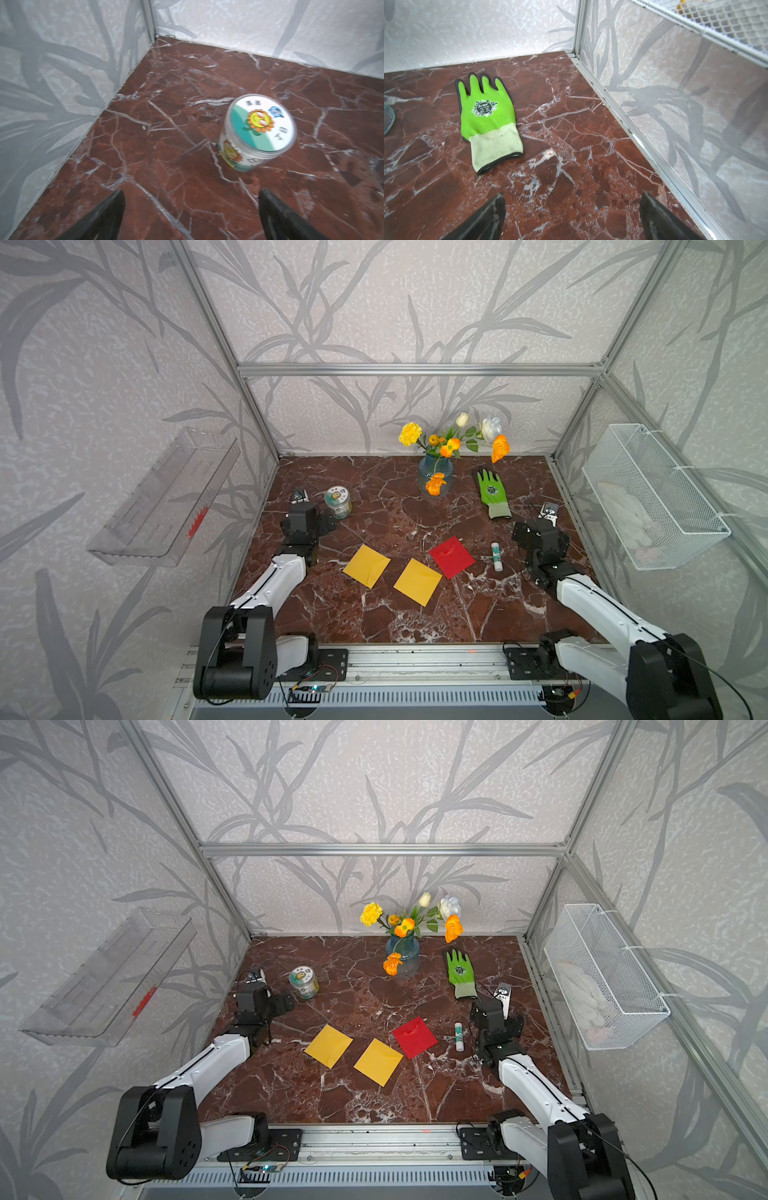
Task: Seal the envelope with a glue stick
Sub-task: Reset both arms
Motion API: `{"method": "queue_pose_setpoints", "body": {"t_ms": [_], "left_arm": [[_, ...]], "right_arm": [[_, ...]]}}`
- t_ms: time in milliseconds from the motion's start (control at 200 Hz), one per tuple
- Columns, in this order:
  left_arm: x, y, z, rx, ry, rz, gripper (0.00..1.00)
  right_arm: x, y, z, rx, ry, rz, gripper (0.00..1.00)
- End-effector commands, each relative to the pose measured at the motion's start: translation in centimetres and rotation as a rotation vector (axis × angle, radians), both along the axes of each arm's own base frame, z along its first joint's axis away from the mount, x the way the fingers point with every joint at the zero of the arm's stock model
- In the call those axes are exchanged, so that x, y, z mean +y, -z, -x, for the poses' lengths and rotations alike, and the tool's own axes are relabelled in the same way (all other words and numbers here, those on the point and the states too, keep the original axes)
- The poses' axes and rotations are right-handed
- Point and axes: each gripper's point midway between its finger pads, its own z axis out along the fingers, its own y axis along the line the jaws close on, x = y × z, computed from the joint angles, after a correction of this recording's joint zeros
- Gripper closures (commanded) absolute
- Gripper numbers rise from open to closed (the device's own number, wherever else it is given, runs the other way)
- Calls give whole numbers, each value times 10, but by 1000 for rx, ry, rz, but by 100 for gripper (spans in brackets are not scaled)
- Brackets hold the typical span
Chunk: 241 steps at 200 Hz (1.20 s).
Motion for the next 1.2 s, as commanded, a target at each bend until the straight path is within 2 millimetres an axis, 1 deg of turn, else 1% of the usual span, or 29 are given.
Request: {"method": "queue_pose_setpoints", "body": {"t_ms": [0,45,95,145,185,210,255,275,330,370,380,410,455,460,475,500,610,680,750,790,820,850,875,1200], "left_arm": [[5,-3,-11,-89,9,-67,0],[0,3,-14,-102,41,-61,0],[-3,17,-15,-96,61,-54,0],[-7,19,-20,-120,87,-68,1],[-18,22,-20,-84,158,-54,0],[-24,20,-23,-114,192,-62,0],[-28,28,-17,-168,212,-79,0],[-26,31,-14,-193,204,-83,0],[-18,27,-12,-290,148,-116,0],[-11,33,-10,-238,101,-104,0],[-9,30,-12,-237,86,-103,0],[-5,37,-12,-157,57,-86,0],[2,35,-20,-160,22,-93,0],[2,34,-20,-164,20,-96,0],[2,35,-19,-172,21,-94,0],[2,35,-19,-180,23,-89,0],[2,36,-19,-141,20,-87,0],[2,36,-19,-156,18,-92,0],[2,36,-18,-141,18,-88,0],[2,36,-19,-151,18,-92,0],[2,36,-19,-145,19,-89,0],[2,36,-19,-139,19,-87,0],[2,36,-18,-142,17,-89,0],[2,37,-18,-141,18,-89,0]], "right_arm": [[-6,-13,-4,-91,26,12,1],[-5,-11,-4,-98,19,12,1],[-5,-8,-3,-107,15,15,1],[-4,-6,-2,-119,5,21,1],[-3,-5,-2,-130,-6,27,1],[-2,-4,-2,-138,-15,28,1],[0,-4,-2,-160,-33,35,1],[1,-4,-2,-167,-42,39,1],[4,-3,-4,-183,-70,49,1],[6,-1,-5,-184,-91,62,1],[7,0,-5,-183,-96,66,1],[9,2,-6,-176,-111,73,1],[12,6,-8,-171,-132,79,1],[12,8,-8,-166,-134,81,1],[14,4,-11,-189,-142,83,1],[16,6,-13,-187,-160,90,1],[30,7,-27,-217,-238,102,1],[39,21,-41,-190,-289,107,1],[52,26,-56,-195,-363,129,1],[58,42,-64,-108,-391,114,1],[58,48,-71,-62,-389,113,1],[56,50,-70,-59,-401,73,1],[50,51,-69,-58,-395,45,1],[50,50,-68,-53,-398,46,1]]}}
